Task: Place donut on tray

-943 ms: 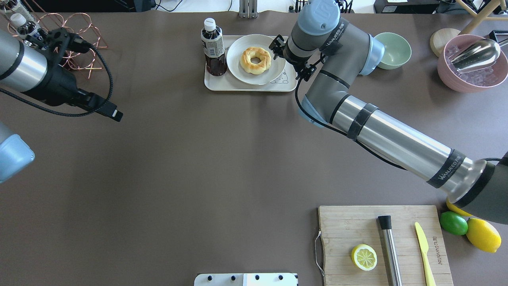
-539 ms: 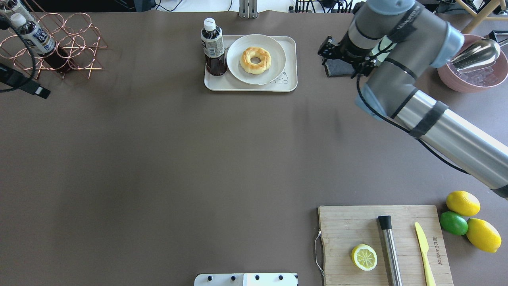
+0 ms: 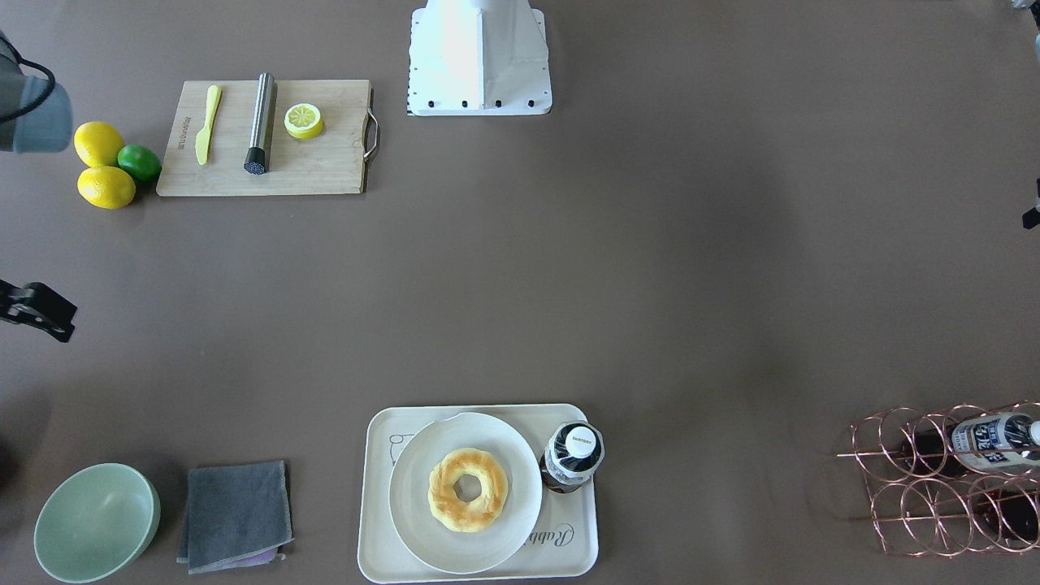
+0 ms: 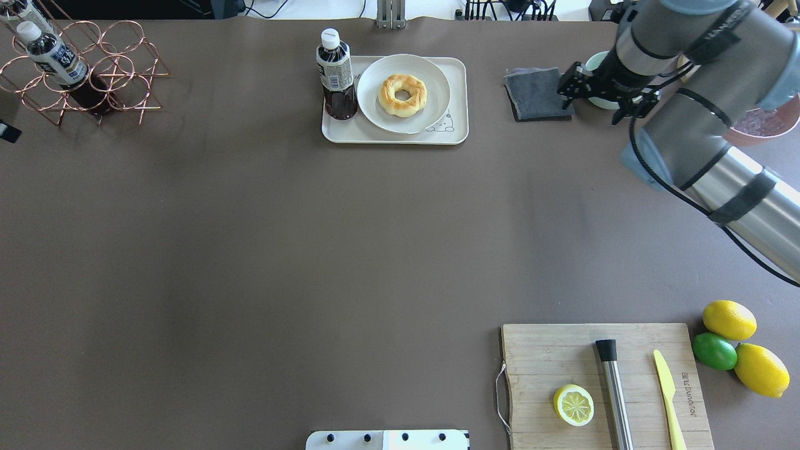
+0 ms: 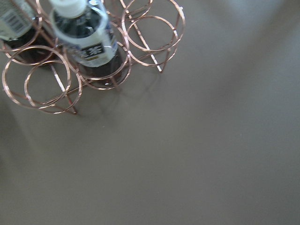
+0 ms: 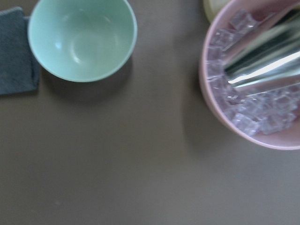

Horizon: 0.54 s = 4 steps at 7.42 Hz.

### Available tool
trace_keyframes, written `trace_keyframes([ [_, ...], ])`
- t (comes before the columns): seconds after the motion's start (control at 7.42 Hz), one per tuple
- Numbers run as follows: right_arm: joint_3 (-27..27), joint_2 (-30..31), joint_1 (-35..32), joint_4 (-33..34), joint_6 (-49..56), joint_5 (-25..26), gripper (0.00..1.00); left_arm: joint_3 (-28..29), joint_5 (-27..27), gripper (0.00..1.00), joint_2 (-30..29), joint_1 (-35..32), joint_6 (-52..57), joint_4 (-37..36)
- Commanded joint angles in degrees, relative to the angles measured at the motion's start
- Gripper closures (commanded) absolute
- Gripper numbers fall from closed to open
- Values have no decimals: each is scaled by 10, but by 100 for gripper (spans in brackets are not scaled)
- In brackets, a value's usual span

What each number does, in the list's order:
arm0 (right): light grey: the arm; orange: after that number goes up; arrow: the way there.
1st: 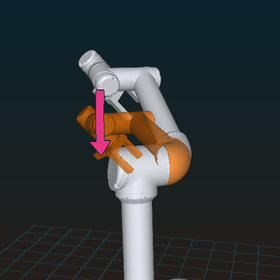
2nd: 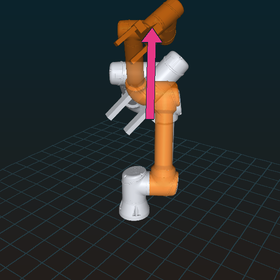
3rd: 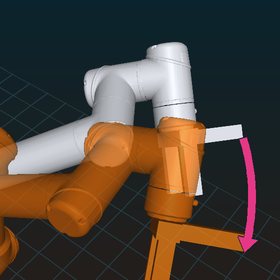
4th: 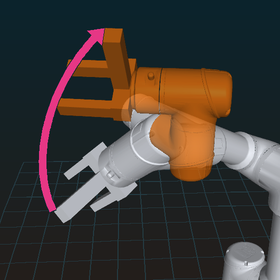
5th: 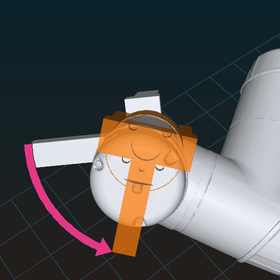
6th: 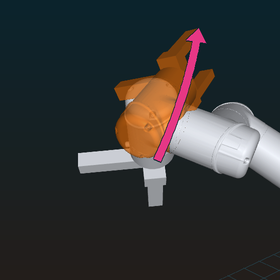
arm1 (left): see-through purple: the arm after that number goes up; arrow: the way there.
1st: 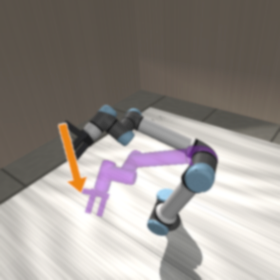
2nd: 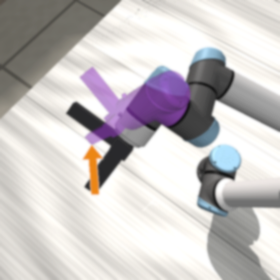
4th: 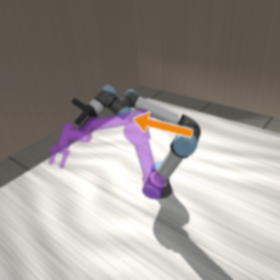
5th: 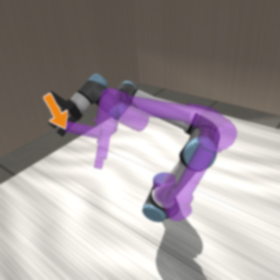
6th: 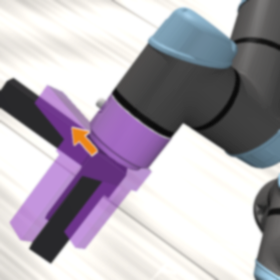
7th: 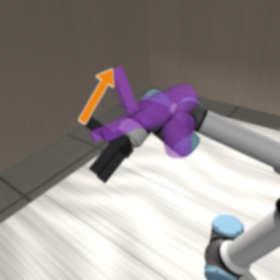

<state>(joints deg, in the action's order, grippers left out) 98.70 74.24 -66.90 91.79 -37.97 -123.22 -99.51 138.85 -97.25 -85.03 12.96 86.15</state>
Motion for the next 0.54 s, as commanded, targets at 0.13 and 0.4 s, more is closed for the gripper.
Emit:
trace_keyframes([
  [0.13, 28, 140, -194, 85, 409, -20, 0, 46, -125, 0, 22, -36, 79, -42],
  [0.4, 25, 197, -259, 82, 465, -12, 0, 53, -130, 0, 34, -51, 81, -42],
])
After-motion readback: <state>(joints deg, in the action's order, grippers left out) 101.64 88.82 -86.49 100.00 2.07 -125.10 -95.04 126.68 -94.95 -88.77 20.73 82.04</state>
